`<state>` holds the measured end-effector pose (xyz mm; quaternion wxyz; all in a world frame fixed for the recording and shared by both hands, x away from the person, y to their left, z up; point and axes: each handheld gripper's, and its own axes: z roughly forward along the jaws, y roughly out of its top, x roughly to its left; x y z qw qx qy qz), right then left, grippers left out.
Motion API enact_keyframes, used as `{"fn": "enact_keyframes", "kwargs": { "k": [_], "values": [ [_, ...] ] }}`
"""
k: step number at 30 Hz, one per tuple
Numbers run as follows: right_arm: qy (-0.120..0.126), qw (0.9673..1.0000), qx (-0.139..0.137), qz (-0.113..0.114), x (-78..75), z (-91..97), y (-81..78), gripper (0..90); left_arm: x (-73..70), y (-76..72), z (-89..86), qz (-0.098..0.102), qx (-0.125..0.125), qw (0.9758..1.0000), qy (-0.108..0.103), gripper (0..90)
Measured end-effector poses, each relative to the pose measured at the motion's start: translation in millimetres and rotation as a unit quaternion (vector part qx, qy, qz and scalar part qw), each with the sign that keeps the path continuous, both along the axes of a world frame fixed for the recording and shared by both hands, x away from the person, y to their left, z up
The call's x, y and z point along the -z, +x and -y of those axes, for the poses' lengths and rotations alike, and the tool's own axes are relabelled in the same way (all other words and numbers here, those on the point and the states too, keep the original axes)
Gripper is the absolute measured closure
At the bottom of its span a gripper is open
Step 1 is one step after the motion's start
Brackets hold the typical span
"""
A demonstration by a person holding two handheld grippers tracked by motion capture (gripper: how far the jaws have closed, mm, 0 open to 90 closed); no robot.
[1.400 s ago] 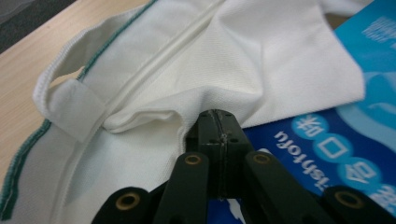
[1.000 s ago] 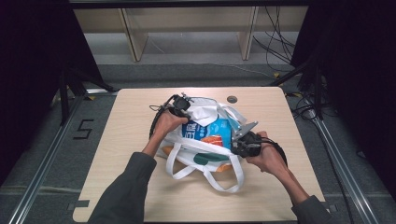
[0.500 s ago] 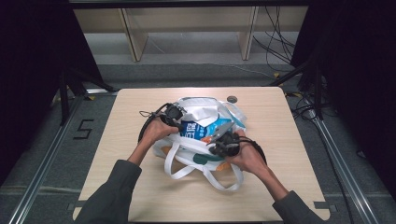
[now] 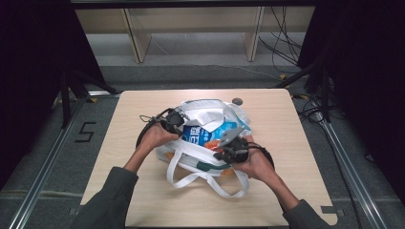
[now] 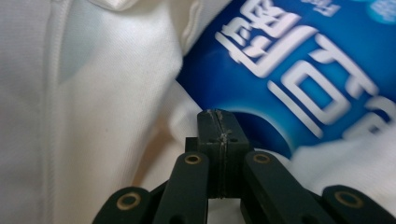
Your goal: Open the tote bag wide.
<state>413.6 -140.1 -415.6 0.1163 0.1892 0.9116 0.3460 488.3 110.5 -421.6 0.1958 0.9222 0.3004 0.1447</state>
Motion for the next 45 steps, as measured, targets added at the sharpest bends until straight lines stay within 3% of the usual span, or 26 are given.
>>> {"fn": "enact_keyframes", "kwargs": {
  "k": [1, 2, 3, 6, 7, 10, 12, 13, 15, 18, 19, 22, 24, 27, 28, 29, 31, 37, 39, 42, 45],
  "values": [
    [0.004, 0.9997, 0.024, 0.009, -7.6, 4.6, 5.0, 90.0, -1.1, -3.9, -2.2, -0.006, 0.006, 1.0000, -0.005, 89.2],
    [0.010, 0.9984, 0.043, 0.036, -13.0, 8.0, 12.8, 90.0, -1.5, -8.2, -4.0, -0.020, 0.015, 0.9997, -0.003, 89.1],
    [0.013, 0.9966, 0.063, 0.051, -18.7, 11.1, 21.2, 90.0, -0.1, -13.4, -5.7, -0.021, 0.025, 0.9993, 0.019, 88.4],
    [0.023, 0.9948, 0.080, 0.059, -28.5, 15.1, 51.9, 90.0, 5.2, -23.5, -15.3, -0.025, 0.033, 0.9990, 0.019, 89.3],
    [0.017, 0.9943, 0.088, 0.057, -28.1, 13.0, 62.0, 90.0, 6.8, -25.6, -19.0, -0.035, 0.030, 0.9989, 0.001, 89.4],
    [-0.016, 0.9938, 0.104, 0.036, -20.0, 3.6, 89.0, 90.0, 8.4, -30.9, -25.7, -0.040, 0.026, 0.9986, -0.020, 89.4],
    [-0.047, 0.9927, 0.108, 0.025, -10.6, -3.1, 104.2, 90.0, 8.7, -33.0, -26.0, -0.038, 0.033, 0.9986, -0.018, 89.4],
    [-0.052, 0.9922, 0.108, 0.034, -3.4, -6.0, 112.2, 90.0, 8.7, -33.6, -25.9, -0.036, 0.037, 0.9985, -0.017, 89.4],
    [-0.091, 0.9881, 0.122, 0.021, 3.3, -9.0, 123.9, 90.0, 9.5, -34.1, -27.1, -0.036, 0.038, 0.9984, -0.021, 89.4],
    [-0.117, 0.9828, 0.142, 0.013, 14.1, -13.5, 137.2, 90.0, 9.9, -34.2, -30.3, -0.030, 0.045, 0.9982, -0.028, 89.4],
    [-0.125, 0.9812, 0.147, 0.011, 16.3, -16.2, 139.2, 90.0, 11.9, -35.0, -30.0, -0.024, 0.034, 0.9982, -0.043, 89.4],
    [-0.139, 0.9788, 0.149, 0.012, 17.5, -20.7, 141.7, 90.0, 12.3, -35.9, -32.3, -0.020, 0.036, 0.9979, -0.050, 89.4],
    [-0.127, 0.9806, 0.149, 0.013, 10.8, -19.1, 138.7, 90.0, 13.2, -35.9, -35.2, -0.018, 0.030, 0.9974, -0.064, 89.3],
    [-0.082, 0.9867, 0.138, 0.026, -6.7, -10.7, 128.7, 90.0, 12.2, -36.1, -39.0, -0.013, 0.015, 0.9956, -0.092, 88.3],
    [-0.065, 0.9892, 0.125, 0.040, -12.5, -5.2, 127.2, 90.0, 11.3, -36.4, -39.5, -0.012, 0.013, 0.9949, -0.099, 87.7],
    [-0.037, 0.9885, 0.142, 0.035, -17.4, -3.0, 120.7, 90.0, 10.0, -36.9, -39.4, -0.006, 0.010, 0.9945, -0.105, 86.9],
    [-0.015, 0.9904, 0.133, 0.034, -23.7, 2.5, 111.6, 90.0, 7.0, -37.8, -38.5, 0.006, 0.005, 0.9934, -0.114, 85.6],
    [-0.014, 0.9942, 0.095, 0.048, -22.3, 16.7, 76.0, 90.0, -5.6, -43.4, -34.4, 0.037, 0.000, 0.9891, -0.142, 80.4],
    [-0.015, 0.9931, 0.100, 0.059, -18.2, 24.6, 68.4, 90.0, -8.2, -44.8, -35.1, 0.063, -0.007, 0.9880, -0.141, 79.2],
    [-0.019, 0.9879, 0.136, 0.071, -8.9, 41.2, 69.4, 90.0, -9.5, -40.7, -46.3, 0.089, -0.038, 0.9875, -0.125, 79.2],
    [-0.021, 0.9855, 0.160, 0.053, 5.2, 53.2, 75.2, 90.0, -1.5, -28.0, -59.9, 0.110, -0.058, 0.9874, -0.098, 80.9]
  ]
}}
